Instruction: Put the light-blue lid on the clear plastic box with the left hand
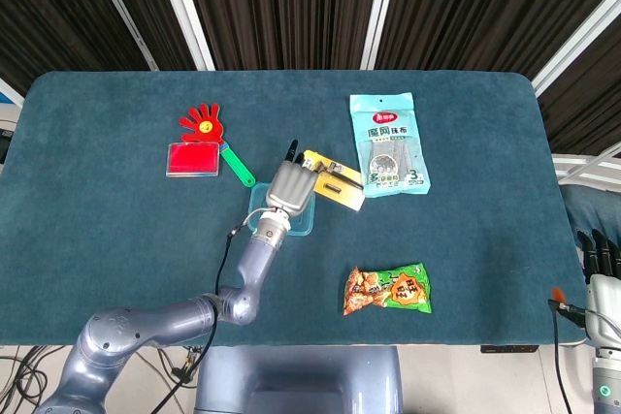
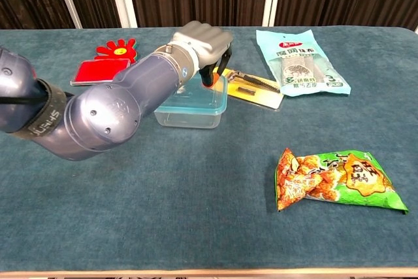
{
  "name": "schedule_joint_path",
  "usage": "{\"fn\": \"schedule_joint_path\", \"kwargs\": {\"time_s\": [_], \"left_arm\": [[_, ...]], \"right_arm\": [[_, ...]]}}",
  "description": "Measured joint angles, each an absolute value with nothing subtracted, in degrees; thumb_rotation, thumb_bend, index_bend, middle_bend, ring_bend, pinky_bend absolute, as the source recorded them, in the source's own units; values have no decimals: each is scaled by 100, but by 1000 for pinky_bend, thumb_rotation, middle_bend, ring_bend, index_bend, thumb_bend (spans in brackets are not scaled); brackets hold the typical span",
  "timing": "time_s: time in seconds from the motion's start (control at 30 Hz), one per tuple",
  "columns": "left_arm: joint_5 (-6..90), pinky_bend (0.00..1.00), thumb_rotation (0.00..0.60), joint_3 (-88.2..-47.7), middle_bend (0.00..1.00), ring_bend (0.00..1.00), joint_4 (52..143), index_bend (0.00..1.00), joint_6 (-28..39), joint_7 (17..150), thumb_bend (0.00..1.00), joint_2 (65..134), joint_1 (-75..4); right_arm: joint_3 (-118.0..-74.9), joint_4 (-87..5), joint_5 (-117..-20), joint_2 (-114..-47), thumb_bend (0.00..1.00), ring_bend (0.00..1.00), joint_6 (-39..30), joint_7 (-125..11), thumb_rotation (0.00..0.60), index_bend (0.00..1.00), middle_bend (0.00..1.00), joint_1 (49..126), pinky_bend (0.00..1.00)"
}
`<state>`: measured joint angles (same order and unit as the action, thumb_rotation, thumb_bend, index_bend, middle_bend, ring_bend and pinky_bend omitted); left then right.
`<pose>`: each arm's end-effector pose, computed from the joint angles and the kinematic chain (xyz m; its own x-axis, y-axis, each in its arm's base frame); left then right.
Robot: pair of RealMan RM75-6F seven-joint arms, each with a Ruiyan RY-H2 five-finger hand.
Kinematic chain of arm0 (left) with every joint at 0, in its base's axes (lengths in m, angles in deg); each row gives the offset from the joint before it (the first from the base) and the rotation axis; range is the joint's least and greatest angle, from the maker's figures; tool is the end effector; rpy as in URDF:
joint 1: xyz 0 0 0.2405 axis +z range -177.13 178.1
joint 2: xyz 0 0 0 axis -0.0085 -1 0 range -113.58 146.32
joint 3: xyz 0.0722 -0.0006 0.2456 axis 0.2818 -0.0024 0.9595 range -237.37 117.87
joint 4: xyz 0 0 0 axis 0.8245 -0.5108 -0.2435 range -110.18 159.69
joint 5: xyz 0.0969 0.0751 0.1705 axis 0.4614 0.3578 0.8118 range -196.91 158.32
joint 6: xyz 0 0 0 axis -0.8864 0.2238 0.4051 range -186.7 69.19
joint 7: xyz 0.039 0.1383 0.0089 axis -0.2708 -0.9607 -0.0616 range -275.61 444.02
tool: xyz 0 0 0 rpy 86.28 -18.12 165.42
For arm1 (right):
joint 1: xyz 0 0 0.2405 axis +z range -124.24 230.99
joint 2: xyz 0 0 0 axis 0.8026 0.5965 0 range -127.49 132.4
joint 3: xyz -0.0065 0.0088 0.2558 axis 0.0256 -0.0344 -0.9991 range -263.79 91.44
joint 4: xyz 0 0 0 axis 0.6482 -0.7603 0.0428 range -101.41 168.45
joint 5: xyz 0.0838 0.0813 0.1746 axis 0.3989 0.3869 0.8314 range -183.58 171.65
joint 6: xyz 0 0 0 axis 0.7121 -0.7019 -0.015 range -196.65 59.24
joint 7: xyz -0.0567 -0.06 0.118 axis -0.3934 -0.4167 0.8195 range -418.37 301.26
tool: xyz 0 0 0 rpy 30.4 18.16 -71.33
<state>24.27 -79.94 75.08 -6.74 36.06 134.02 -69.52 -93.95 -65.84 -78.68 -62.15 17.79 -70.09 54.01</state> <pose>-0.0058 0.4096 -0.1197 0.7062 0.0479 0.7064 0.6629 -0.3953 -0.6358 -0.3220 -0.1697 0.1704 0.4391 0.0236 0.8981 -0.8669 0.2734 0.4167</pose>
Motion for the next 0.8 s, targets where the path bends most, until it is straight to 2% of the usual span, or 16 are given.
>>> {"fn": "schedule_joint_path", "kwargs": {"time_s": [0.8], "left_arm": [[2773, 51, 600, -7875, 578, 209, 6760, 691, -925, 3748, 560, 13860, -6968]], "right_arm": [[-9398, -6599, -7884, -6192, 353, 0, 1785, -6966, 600, 15, 15, 5400, 0]]}}
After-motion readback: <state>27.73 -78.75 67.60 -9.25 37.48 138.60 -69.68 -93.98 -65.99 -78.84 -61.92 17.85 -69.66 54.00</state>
